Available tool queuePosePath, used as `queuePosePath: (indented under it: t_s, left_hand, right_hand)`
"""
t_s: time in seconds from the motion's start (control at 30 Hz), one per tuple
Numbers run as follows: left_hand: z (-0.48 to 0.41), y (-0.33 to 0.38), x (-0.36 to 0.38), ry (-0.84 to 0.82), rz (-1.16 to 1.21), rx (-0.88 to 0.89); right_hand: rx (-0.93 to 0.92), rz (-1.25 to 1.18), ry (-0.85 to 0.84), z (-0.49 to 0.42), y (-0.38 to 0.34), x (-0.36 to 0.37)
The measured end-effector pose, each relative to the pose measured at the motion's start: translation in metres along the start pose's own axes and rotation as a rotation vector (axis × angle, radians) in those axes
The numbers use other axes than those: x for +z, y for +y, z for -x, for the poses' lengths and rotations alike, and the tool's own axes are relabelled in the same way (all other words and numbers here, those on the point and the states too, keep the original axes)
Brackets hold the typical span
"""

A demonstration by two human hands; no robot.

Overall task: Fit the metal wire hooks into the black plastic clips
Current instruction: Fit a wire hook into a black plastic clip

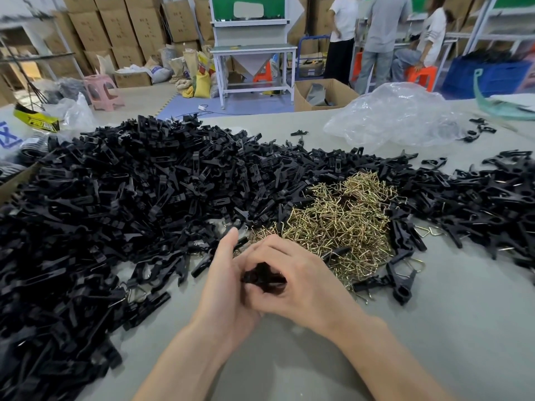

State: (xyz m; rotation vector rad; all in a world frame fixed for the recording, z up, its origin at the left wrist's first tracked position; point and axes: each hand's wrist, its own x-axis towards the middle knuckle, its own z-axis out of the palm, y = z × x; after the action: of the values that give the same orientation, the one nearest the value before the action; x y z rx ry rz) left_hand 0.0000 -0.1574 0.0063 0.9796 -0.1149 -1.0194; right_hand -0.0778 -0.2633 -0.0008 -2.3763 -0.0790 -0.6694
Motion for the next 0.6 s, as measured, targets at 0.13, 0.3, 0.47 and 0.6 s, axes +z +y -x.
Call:
queuePosePath:
  t_s: [0.13,0.3,0.47,0.6]
  left_hand:
    - [-0.0009,-0.0112,0.0043,0.073,-0.03,0.063]
    - [-0.0047,-0.0118,0.0003,0.11,-0.115,0.059]
    - [-0.0027,-0.0088,0.0017,0.074,-0.133,0.017]
    - [-0.0033,-0.0066,0.001,0.066,-0.146,-0.009]
  right_hand:
    - [0.025,0.02,0.004,-0.0003,-0.0007,0.0016]
    - [0.048,0.048,-0.026,-0.0008,-0.0002,0.0032]
    - [0.051,0.07,-0.02,0.0,-0.0009,0.0039]
    - [0.046,0.12,-0.05,0.0001,-0.0013,0.0047]
